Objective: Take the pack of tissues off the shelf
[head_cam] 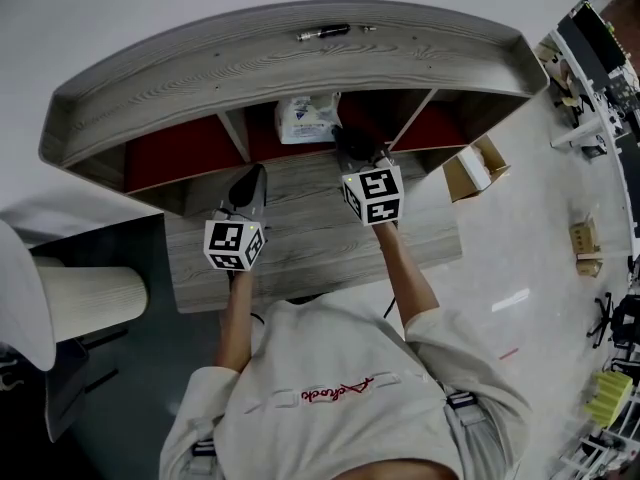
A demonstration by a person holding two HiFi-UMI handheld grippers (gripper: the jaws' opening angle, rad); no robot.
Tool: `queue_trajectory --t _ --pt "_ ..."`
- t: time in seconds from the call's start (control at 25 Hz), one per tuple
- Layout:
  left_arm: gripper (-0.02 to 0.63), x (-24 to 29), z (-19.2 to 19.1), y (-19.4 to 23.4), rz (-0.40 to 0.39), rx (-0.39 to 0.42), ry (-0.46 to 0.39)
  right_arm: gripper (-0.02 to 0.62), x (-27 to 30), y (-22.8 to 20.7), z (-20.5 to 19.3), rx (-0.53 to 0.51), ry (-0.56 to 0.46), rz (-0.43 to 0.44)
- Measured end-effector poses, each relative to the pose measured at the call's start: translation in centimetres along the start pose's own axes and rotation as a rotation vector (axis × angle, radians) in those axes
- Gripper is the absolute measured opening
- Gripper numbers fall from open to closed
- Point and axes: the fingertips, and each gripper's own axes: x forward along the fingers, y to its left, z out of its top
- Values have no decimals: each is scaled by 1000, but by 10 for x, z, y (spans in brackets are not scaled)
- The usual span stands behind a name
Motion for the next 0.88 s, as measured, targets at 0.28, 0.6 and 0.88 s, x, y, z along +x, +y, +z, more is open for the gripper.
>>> queue_trajectory --t 0.28,0.6,0.88 --pt "-2 4 2 -10 -42 5 -5 18 -26 2 0 -11 -33 -40" --pt "-2 2 6 -21 -99 12 -10 17 -64 16 -11 -5 -42 -96" --pt "-2 -11 4 -21 -139 12 -7 17 -80 32 -19 20 -40 -123"
